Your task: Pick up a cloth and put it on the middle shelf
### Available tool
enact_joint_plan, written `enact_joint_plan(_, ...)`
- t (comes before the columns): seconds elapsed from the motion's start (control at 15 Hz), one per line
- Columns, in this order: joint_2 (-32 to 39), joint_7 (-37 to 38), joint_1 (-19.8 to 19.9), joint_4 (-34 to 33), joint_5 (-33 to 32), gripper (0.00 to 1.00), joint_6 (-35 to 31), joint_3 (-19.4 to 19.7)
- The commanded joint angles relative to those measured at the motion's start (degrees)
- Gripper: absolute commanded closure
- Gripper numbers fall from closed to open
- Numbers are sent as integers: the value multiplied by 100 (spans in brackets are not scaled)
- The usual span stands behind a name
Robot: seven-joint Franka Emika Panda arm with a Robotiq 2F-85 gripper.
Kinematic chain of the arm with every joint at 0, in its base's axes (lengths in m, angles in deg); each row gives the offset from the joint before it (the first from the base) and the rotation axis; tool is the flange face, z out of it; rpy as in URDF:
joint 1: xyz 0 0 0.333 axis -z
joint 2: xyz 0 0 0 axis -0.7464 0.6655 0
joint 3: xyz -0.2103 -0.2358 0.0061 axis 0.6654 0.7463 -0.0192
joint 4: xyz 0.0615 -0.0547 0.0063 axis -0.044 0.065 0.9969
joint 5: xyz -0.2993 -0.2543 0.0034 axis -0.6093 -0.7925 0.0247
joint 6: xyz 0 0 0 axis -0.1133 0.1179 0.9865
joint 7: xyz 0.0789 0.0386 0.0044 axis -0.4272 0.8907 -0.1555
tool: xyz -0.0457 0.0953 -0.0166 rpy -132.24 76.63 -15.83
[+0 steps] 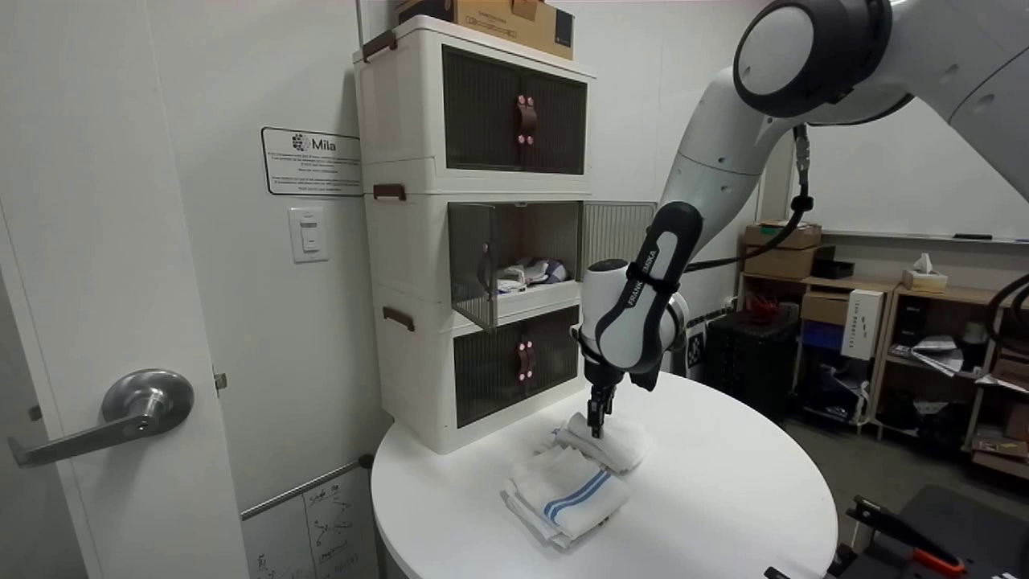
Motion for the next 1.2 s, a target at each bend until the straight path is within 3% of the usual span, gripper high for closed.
enact_joint_plan(0.0, 98, -216, 75, -58, 260, 0, 51, -107)
enact_joint_plan(0.4, 237, -178, 67, -147, 358, 0, 99, -78)
enact_joint_plan(0.47, 262, -165, 53, -170, 366, 18, 98, -67)
enact_joint_plan(0.53, 276, -155, 44, -185, 371, 26, 92, -62)
enact_joint_plan(1.0, 565, -147, 33, -474, 415, 79, 147, -43)
enact_joint_plan(1.13, 546, -34, -51, -607, 551, 93, 327, -192)
